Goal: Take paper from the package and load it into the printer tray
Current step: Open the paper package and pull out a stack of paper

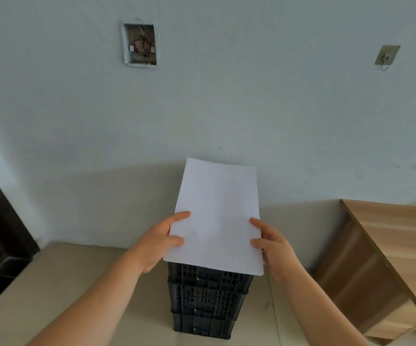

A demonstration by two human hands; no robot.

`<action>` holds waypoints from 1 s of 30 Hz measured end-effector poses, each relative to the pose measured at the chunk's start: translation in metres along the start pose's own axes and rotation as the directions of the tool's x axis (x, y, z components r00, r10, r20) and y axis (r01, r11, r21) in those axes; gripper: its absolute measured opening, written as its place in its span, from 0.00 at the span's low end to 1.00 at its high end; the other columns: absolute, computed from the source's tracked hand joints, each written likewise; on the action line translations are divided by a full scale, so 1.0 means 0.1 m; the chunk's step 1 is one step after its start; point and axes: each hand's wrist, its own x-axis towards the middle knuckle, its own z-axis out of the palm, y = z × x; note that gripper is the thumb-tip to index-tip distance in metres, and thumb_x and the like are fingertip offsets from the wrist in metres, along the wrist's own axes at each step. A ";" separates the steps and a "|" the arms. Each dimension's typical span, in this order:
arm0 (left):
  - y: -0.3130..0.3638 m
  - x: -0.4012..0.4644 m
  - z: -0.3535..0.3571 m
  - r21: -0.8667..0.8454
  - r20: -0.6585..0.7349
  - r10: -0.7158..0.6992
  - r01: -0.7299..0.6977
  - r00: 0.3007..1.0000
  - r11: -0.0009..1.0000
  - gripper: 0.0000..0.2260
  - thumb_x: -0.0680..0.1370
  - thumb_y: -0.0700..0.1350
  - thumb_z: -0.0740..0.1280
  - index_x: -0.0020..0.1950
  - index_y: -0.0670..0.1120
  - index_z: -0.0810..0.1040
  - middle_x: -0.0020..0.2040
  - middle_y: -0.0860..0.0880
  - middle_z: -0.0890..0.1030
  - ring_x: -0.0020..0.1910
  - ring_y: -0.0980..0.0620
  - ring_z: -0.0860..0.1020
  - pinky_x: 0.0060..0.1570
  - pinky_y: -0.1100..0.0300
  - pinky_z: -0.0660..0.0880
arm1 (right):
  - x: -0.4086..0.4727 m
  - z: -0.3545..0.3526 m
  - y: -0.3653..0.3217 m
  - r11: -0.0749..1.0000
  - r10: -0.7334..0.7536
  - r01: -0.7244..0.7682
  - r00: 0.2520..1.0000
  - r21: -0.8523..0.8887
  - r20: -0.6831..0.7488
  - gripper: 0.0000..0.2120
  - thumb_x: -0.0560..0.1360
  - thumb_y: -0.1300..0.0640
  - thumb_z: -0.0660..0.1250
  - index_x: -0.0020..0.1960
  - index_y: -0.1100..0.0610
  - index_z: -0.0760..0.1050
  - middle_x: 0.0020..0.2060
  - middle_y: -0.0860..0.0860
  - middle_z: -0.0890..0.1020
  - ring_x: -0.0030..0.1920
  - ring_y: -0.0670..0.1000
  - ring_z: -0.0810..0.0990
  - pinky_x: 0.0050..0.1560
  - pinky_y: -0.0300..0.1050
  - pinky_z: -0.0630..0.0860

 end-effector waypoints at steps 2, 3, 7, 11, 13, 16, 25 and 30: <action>0.14 -0.07 0.05 0.058 -0.034 0.074 -0.072 0.997 0.996 0.28 0.71 0.37 0.67 0.62 0.66 0.76 0.69 0.54 0.74 0.67 0.52 0.73 0.69 0.49 0.66 | -0.04 -0.02 -0.11 0.997 -0.072 0.071 0.997 0.042 0.021 0.21 0.75 0.73 0.62 0.60 0.52 0.77 0.51 0.47 0.85 0.52 0.52 0.84 0.50 0.48 0.80; 0.21 -0.11 0.10 0.077 -0.049 0.101 -0.097 0.994 0.992 0.28 0.71 0.37 0.68 0.62 0.67 0.75 0.69 0.55 0.73 0.68 0.53 0.71 0.70 0.49 0.65 | -0.07 -0.02 -0.16 0.994 -0.094 0.092 0.995 0.056 0.031 0.21 0.75 0.72 0.63 0.60 0.51 0.77 0.53 0.48 0.85 0.54 0.53 0.83 0.53 0.50 0.79; 0.38 -0.24 0.38 0.093 -0.109 0.136 -0.126 0.985 0.988 0.30 0.74 0.31 0.66 0.61 0.66 0.75 0.69 0.58 0.71 0.68 0.57 0.70 0.68 0.57 0.65 | -0.24 -0.10 -0.35 0.980 -0.193 0.192 0.981 -0.047 -0.023 0.20 0.76 0.69 0.65 0.58 0.46 0.79 0.49 0.46 0.85 0.47 0.51 0.85 0.47 0.45 0.80; 0.42 -0.37 0.63 0.083 -0.113 0.141 -0.132 0.984 0.988 0.30 0.72 0.33 0.68 0.62 0.66 0.76 0.70 0.57 0.70 0.71 0.54 0.67 0.73 0.50 0.61 | -0.33 -0.25 -0.50 0.969 -0.243 0.241 0.970 -0.061 -0.020 0.22 0.75 0.69 0.64 0.54 0.42 0.80 0.49 0.47 0.84 0.45 0.49 0.83 0.43 0.42 0.78; 0.45 -0.42 0.73 0.055 -0.123 0.160 -0.154 0.980 0.987 0.30 0.72 0.32 0.68 0.63 0.64 0.76 0.68 0.56 0.74 0.68 0.54 0.71 0.70 0.50 0.65 | -0.38 -0.33 -0.54 0.965 -0.255 0.255 0.967 -0.061 0.006 0.22 0.75 0.69 0.64 0.54 0.42 0.80 0.51 0.48 0.84 0.47 0.50 0.83 0.46 0.44 0.78; 0.54 -0.43 0.83 0.007 -0.152 0.180 -0.181 0.972 0.983 0.28 0.75 0.29 0.66 0.63 0.60 0.75 0.61 0.55 0.80 0.57 0.58 0.79 0.60 0.56 0.73 | -0.41 -0.45 -0.57 0.959 -0.274 0.275 0.962 -0.075 0.020 0.22 0.75 0.68 0.64 0.54 0.42 0.81 0.52 0.49 0.84 0.48 0.52 0.83 0.48 0.47 0.78; 0.71 0.23 0.95 0.087 -0.100 0.276 -0.268 0.956 0.960 0.30 0.75 0.29 0.65 0.62 0.64 0.75 0.66 0.54 0.77 0.64 0.55 0.76 0.67 0.50 0.69 | -0.23 -0.68 -0.74 0.897 -0.367 0.316 0.922 -0.308 -0.125 0.19 0.76 0.59 0.69 0.55 0.34 0.77 0.54 0.55 0.82 0.54 0.57 0.81 0.55 0.52 0.80; 0.87 0.80 1.26 0.144 0.078 0.300 -0.308 0.951 0.940 0.29 0.76 0.33 0.67 0.61 0.69 0.72 0.69 0.58 0.70 0.61 0.65 0.69 0.70 0.55 0.63 | -0.16 -0.95 -0.86 0.880 -0.436 0.324 0.842 -0.347 -0.318 0.17 0.78 0.61 0.66 0.59 0.40 0.75 0.55 0.48 0.81 0.51 0.52 0.82 0.55 0.49 0.81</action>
